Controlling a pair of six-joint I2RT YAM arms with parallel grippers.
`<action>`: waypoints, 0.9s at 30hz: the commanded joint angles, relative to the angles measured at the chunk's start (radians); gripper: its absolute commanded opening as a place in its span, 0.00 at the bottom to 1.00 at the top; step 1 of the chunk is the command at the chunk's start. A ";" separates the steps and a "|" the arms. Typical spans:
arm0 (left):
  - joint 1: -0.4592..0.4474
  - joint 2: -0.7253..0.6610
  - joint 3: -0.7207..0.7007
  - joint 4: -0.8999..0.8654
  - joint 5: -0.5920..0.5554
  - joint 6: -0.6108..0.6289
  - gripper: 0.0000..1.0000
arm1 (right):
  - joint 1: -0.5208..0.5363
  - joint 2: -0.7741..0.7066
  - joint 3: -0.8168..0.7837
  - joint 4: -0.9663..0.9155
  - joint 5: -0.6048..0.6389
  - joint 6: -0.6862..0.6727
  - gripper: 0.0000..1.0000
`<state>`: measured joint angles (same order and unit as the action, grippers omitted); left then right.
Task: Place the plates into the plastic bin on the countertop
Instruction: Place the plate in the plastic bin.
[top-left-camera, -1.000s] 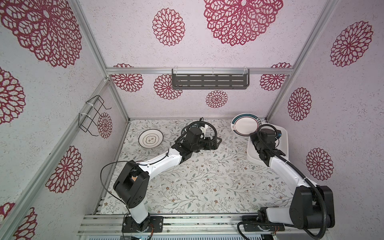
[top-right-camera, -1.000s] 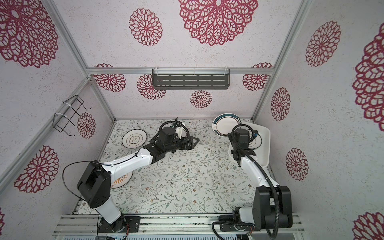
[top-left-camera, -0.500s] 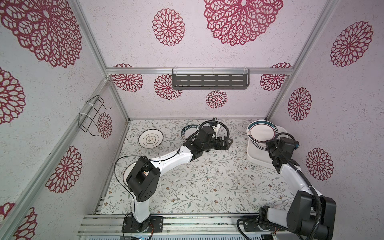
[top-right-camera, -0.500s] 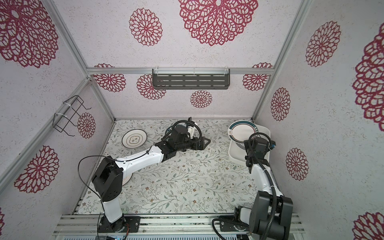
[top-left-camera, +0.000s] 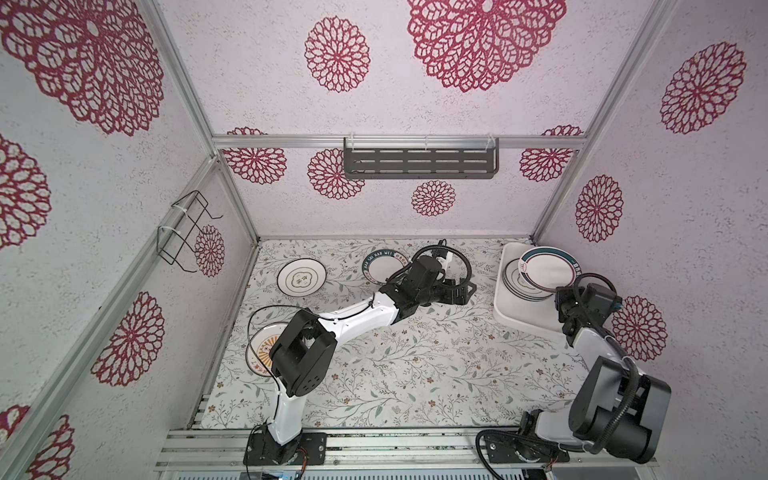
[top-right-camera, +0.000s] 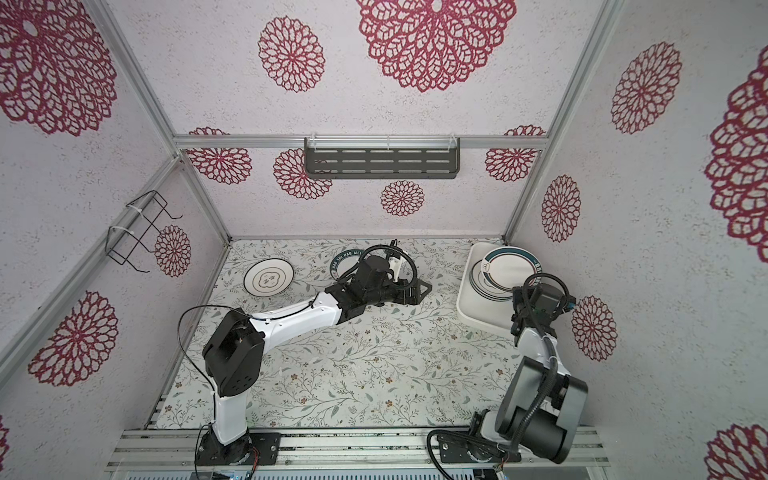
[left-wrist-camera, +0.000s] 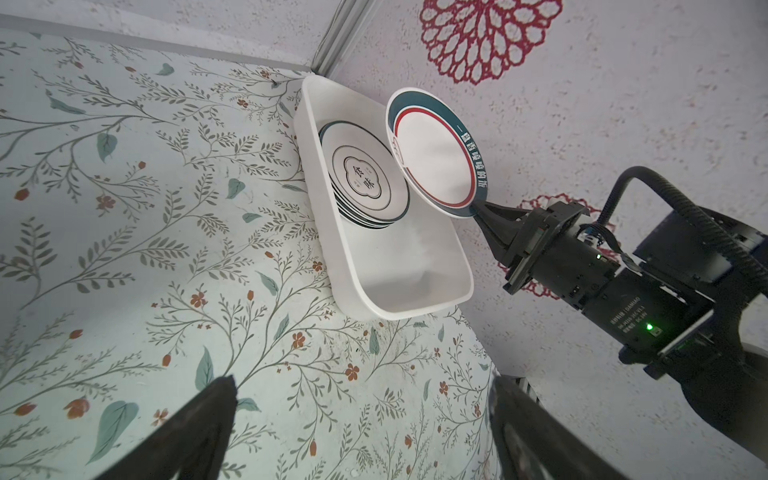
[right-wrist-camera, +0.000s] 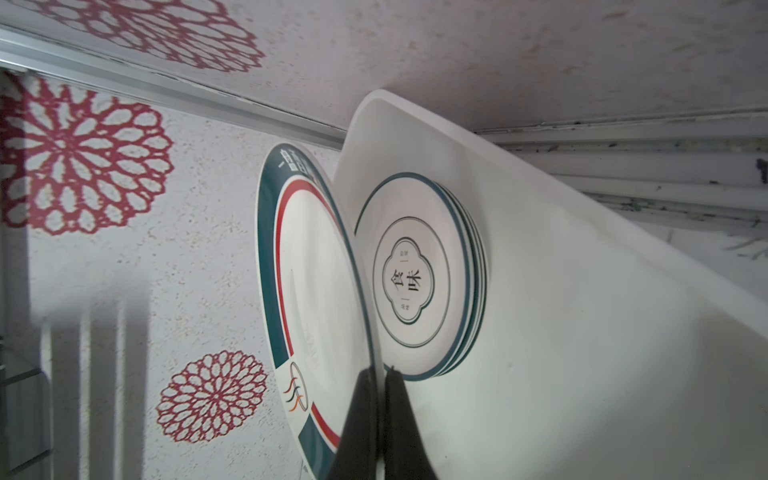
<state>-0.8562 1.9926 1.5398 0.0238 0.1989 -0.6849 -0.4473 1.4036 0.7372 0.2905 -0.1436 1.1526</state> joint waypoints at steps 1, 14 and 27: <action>-0.010 0.023 0.019 -0.004 -0.006 0.000 0.97 | 0.001 0.047 0.055 0.112 -0.045 0.014 0.00; -0.009 0.045 0.034 -0.014 -0.028 -0.002 0.97 | 0.007 0.270 0.154 0.133 -0.043 -0.015 0.00; -0.003 0.055 0.046 -0.030 -0.032 0.008 0.97 | 0.041 0.360 0.188 0.110 -0.028 -0.043 0.00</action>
<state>-0.8616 2.0300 1.5570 -0.0059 0.1703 -0.6880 -0.4145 1.7763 0.8921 0.3614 -0.1715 1.1362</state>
